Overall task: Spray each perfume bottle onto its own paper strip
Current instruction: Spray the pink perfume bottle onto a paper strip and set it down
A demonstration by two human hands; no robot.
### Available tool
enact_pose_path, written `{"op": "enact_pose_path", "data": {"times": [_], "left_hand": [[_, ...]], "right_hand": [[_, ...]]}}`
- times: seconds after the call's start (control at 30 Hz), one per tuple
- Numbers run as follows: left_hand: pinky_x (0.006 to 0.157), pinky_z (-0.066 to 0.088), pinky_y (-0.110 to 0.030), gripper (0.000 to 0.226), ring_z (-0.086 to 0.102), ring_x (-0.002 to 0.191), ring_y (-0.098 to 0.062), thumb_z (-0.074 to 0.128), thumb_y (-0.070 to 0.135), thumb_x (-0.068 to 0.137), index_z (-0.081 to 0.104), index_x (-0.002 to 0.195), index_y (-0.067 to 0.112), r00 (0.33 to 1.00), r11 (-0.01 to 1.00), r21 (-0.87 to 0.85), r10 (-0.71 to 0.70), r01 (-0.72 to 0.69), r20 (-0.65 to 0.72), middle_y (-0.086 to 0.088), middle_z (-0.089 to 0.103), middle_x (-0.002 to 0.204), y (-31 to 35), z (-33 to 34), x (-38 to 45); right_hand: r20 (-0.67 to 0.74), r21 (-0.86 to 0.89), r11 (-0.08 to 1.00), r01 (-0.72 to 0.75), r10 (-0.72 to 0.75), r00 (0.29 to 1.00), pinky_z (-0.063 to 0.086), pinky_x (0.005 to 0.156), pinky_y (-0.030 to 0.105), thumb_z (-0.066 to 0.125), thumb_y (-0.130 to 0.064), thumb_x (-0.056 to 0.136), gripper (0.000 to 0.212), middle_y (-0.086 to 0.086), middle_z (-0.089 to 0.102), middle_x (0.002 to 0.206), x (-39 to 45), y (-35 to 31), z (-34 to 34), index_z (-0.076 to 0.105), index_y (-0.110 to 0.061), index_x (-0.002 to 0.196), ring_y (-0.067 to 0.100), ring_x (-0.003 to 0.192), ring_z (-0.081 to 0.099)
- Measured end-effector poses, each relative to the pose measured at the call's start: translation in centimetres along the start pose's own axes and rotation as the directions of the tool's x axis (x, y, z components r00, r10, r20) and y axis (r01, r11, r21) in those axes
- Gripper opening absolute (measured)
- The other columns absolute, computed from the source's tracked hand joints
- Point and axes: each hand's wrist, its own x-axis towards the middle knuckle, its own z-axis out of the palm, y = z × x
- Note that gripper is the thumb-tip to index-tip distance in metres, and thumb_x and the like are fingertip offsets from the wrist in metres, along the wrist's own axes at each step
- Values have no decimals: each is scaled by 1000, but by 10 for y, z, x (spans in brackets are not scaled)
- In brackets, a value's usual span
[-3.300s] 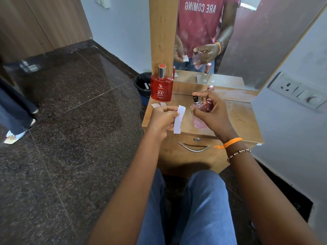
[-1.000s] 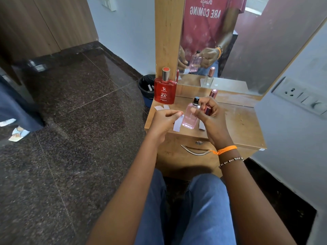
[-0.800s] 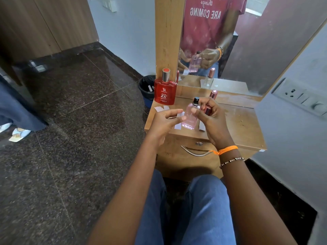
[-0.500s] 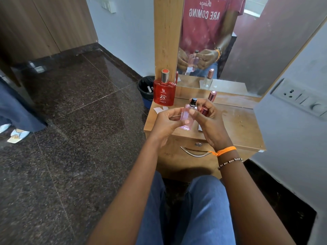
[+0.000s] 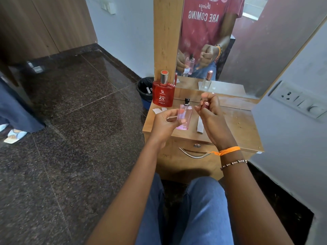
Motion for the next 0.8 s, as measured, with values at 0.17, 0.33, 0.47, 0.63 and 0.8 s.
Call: {"op": "enact_pose_path", "data": {"times": [0.17,0.33,0.47,0.63,0.8], "left_hand": [[90,49,-29,34,63,106,-18,73,10,77,68,110,14,1000,1000,13,-6,6,5,-1,69,112,1,-1,2],[84,49,-25,36,64,102,-17,73,6,76,67,110,13,1000,1000,20,-12,11,25,1,70,104,1,0,2],[83,50,-25,36,64,102,-19,73,5,75,67,110,13,999,1000,16,-12,11,34,-2,70,105,1,1,1],[81,50,-24,36,65,99,-15,74,7,75,68,109,15,1000,1000,21,-5,5,22,2,71,103,1,-2,2],[87,51,-31,37,64,103,-16,74,7,75,68,111,13,1000,998,53,-14,14,1,-1,71,108,-2,-4,2]], "right_hand": [[34,76,996,55,-58,998,45,102,29,41,7,95,27,0,55,95,6,-18,1,45,-18,103,16,104,60],[34,55,993,108,-110,993,50,94,23,47,9,92,24,0,57,98,10,-25,6,45,-7,109,20,111,61],[29,-162,979,128,-125,992,51,88,22,59,5,85,27,-3,62,97,11,-24,9,58,-13,106,6,94,60],[65,-295,950,99,-83,994,50,80,12,65,4,82,32,0,65,97,11,-23,6,65,-13,109,-2,81,58],[123,-462,880,109,-58,991,48,83,10,53,8,88,36,-4,64,101,14,-30,-2,66,-14,115,-2,85,57]]}}
